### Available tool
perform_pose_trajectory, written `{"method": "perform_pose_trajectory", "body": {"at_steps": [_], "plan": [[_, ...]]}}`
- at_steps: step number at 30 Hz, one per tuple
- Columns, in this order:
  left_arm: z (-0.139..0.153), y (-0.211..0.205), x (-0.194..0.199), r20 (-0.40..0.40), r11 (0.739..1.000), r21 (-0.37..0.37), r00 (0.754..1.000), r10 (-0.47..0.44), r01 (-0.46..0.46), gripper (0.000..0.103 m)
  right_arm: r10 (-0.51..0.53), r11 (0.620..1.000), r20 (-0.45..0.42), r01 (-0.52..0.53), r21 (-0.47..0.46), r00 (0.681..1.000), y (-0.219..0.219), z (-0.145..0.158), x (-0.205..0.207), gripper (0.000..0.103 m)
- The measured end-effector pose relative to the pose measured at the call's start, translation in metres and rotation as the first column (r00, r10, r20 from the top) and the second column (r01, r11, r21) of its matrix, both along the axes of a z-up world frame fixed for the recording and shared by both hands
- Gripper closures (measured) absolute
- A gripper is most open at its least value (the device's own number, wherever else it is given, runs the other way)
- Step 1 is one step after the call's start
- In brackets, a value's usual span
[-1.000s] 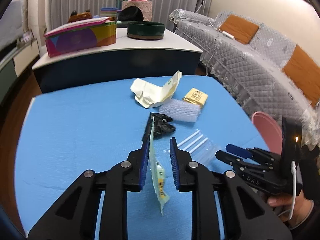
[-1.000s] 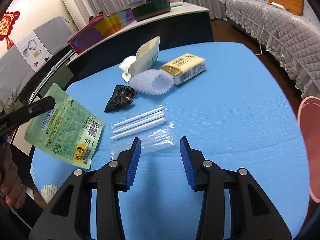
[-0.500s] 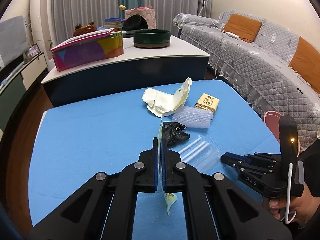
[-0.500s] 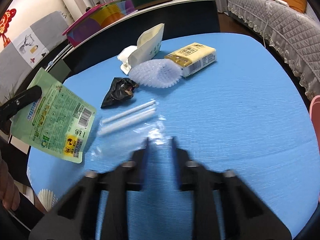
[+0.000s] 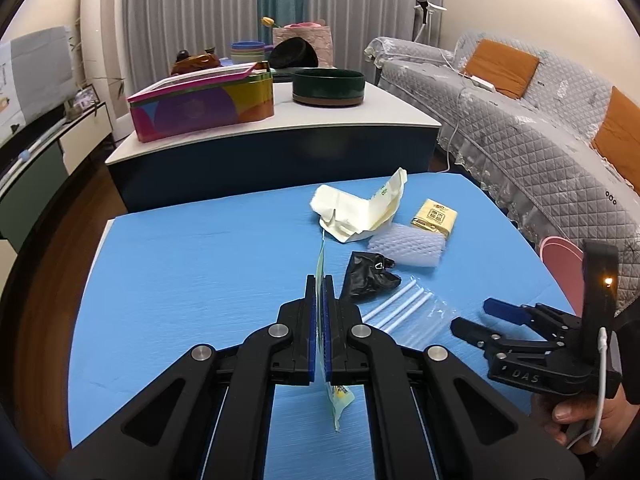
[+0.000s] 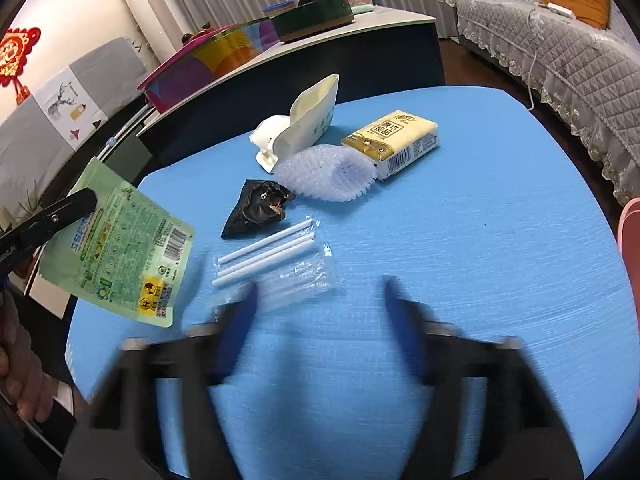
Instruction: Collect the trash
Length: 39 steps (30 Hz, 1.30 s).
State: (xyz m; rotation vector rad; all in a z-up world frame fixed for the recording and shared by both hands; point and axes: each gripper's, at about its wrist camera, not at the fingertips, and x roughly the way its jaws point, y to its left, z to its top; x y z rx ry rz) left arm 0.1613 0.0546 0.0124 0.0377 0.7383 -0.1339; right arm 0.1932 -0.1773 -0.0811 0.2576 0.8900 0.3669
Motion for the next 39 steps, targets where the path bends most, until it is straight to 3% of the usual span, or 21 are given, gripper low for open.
{"method": "perform_pose_trajectory", "body": {"at_steps": [7,10,12,15,39], "plan": [[-0.001,0.003,0.001,-0.003,1.0,0.003,1.0,0.001,-0.001,0.101,0.015,0.999,-0.021,-0.015,-0.029,1.0,0.017,-0.011,0.016,0.04],[-0.002,0.004,0.002,-0.004,1.0,0.001,1.0,0.003,-0.003,0.101,0.036,0.996,-0.015,-0.037,-0.083,0.999,0.026,-0.01,0.014,0.064],[-0.002,0.006,0.002,-0.004,1.0,0.0,1.0,0.004,-0.004,0.101,0.044,0.995,-0.019,-0.046,-0.087,0.999,0.026,-0.011,0.013,0.093],[-0.001,0.005,0.004,-0.003,1.0,-0.003,1.0,0.003,-0.003,0.101,0.037,0.996,-0.004,-0.037,-0.086,0.999,0.021,-0.009,0.01,0.101],[0.017,-0.045,-0.003,0.072,0.997,0.013,0.995,-0.073,0.072,0.101,-0.102,0.992,0.207,0.114,-0.05,0.973,-0.063,0.068,-0.043,0.102]]}}
